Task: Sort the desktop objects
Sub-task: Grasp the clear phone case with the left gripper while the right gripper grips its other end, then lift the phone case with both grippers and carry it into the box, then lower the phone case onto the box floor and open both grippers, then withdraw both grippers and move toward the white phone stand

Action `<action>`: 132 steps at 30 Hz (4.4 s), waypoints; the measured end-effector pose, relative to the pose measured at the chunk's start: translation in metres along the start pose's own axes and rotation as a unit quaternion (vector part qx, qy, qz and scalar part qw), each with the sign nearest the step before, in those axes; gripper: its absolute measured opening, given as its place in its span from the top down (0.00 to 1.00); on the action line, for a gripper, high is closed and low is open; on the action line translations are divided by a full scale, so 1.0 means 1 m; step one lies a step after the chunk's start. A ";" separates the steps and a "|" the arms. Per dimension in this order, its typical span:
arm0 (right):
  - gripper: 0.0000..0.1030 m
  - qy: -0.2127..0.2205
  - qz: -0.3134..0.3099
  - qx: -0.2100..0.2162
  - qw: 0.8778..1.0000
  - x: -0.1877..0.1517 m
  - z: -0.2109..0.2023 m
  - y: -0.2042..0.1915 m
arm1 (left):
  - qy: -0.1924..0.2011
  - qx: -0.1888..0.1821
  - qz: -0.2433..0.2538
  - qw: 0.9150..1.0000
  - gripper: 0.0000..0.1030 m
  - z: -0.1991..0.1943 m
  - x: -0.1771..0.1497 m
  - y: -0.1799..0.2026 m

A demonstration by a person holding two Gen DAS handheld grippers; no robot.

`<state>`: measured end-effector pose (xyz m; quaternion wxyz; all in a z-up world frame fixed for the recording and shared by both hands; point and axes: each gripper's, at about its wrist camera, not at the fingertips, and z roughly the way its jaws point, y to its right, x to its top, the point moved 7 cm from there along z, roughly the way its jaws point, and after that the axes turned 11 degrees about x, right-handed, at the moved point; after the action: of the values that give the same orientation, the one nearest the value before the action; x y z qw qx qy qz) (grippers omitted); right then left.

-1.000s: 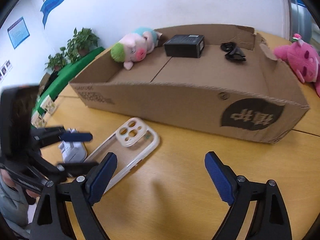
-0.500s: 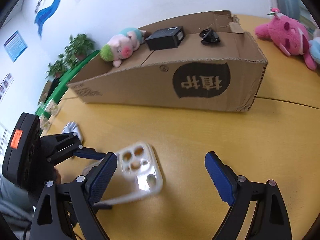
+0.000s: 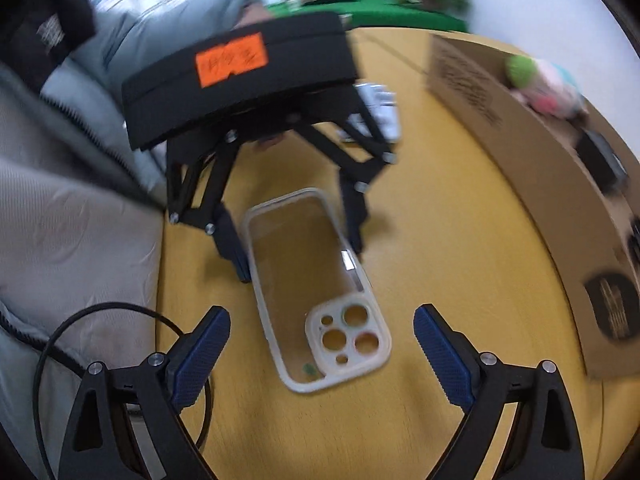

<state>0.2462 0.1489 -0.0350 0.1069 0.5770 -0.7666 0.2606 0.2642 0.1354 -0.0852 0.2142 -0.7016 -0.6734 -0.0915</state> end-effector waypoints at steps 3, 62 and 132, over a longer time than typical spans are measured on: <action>0.09 -0.045 -0.031 0.026 0.998 0.002 0.022 -0.005 | 0.003 -0.002 -0.002 1.000 0.23 -0.002 -0.002 0.003; 0.27 -0.049 -0.157 -0.160 0.973 0.182 -0.077 0.203 | -0.039 0.157 0.028 0.986 0.24 -0.098 -0.057 -0.325; 0.00 0.280 0.365 -0.386 0.800 0.046 -0.150 0.131 | 0.127 0.374 -0.528 0.752 0.22 -0.153 -0.081 -0.246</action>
<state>0.0886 0.2151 0.0766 0.4277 0.0673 -0.8942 0.1137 0.0403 -0.0026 0.0608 0.4606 -0.0802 -0.8838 -0.0192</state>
